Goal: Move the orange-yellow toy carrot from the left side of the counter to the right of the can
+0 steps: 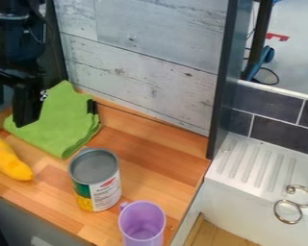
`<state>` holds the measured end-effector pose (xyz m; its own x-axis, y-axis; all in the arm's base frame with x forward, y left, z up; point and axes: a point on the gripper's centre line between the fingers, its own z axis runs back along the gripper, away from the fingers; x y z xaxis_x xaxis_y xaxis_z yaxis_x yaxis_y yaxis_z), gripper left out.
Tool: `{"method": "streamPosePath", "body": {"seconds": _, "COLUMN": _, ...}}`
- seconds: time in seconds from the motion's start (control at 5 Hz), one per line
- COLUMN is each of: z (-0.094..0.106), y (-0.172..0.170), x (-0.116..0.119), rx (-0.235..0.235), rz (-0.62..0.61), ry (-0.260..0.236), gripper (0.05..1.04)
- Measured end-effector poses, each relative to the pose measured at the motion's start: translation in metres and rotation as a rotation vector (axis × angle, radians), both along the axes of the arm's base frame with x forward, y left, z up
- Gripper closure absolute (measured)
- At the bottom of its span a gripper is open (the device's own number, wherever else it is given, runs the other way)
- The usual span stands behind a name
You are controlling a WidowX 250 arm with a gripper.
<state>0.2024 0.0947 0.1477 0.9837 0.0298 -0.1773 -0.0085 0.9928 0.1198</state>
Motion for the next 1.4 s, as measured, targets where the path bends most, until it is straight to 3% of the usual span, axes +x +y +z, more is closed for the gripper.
{"method": "streamPosePath", "body": {"seconds": 0.2, "z": -0.006, "y": -0.001, "x": -0.001, "rx": -0.011, "rz": 0.002, "ry": 0.019, "gripper": 0.083}}
{"method": "streamPosePath", "body": {"seconds": 0.4, "z": -0.009, "y": 0.015, "x": 0.007, "rx": -0.015, "rz": 0.131, "ry": -0.098, "gripper": 0.083}}
{"method": "streamPosePath", "body": {"seconds": 0.8, "z": -0.025, "y": 0.053, "x": 0.011, "rx": 0.063, "rz": 0.403, "ry": -0.169, "gripper": 0.083}}
{"method": "streamPosePath", "body": {"seconds": 1.0, "z": -0.046, "y": 0.064, "x": 0.015, "rx": 0.078, "rz": 0.61, "ry": -0.216, "gripper": 0.083}}
{"method": "streamPosePath", "body": {"seconds": 1.2, "z": -0.06, "y": 0.067, "x": 0.015, "rx": 0.055, "rz": 0.757, "ry": -0.279, "gripper": 0.083}}
{"method": "streamPosePath", "body": {"seconds": 1.4, "z": -0.08, "y": 0.068, "x": 0.012, "rx": 0.079, "rz": 0.926, "ry": -0.305, "gripper": 0.083}}
